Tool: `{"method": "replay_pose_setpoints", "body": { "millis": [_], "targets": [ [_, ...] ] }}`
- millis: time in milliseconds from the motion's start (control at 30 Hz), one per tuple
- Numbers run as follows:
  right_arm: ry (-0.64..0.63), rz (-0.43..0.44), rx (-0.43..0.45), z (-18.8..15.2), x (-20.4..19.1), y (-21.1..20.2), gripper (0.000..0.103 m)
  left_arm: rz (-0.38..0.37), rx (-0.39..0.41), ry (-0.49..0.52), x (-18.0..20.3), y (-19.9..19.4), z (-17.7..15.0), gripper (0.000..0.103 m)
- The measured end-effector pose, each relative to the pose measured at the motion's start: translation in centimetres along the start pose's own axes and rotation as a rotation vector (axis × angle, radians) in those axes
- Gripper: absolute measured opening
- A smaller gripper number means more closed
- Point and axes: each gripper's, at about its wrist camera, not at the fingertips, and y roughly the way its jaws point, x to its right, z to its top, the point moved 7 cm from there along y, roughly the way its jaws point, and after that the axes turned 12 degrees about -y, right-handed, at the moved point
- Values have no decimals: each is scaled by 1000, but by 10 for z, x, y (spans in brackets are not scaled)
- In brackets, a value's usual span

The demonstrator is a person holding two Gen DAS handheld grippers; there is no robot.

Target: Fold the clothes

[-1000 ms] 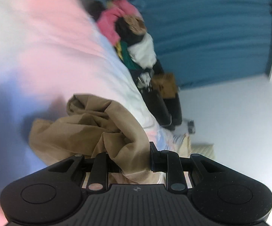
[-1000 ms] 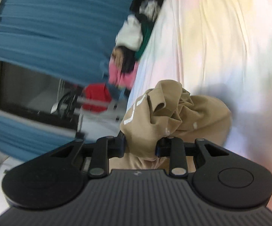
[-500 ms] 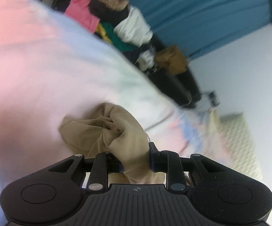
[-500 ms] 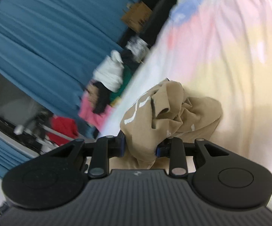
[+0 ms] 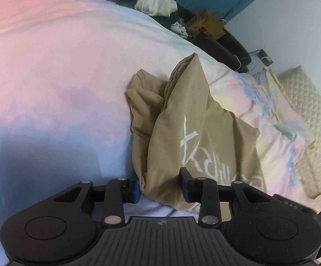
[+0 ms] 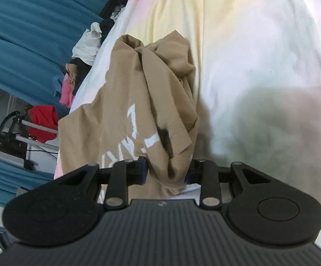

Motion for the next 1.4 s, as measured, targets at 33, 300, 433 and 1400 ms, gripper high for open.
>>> {"method": "replay_pose_setpoints", "body": {
  "millis": [33, 300, 433, 1400],
  "targets": [
    [-2, -16, -9, 1, -3, -2, 38, 14, 8, 12, 3, -4, 3, 40],
    [-98, -87, -4, 6, -39, -78, 39, 60, 140, 187, 59, -114, 1, 85],
    [-224, -69, 73, 10, -74, -132, 39, 41, 220, 264, 94, -174, -6, 101],
    [-814, -67, 531, -111, -155, -286, 103, 40, 594, 528, 116, -340, -135, 103]
  ]
}}
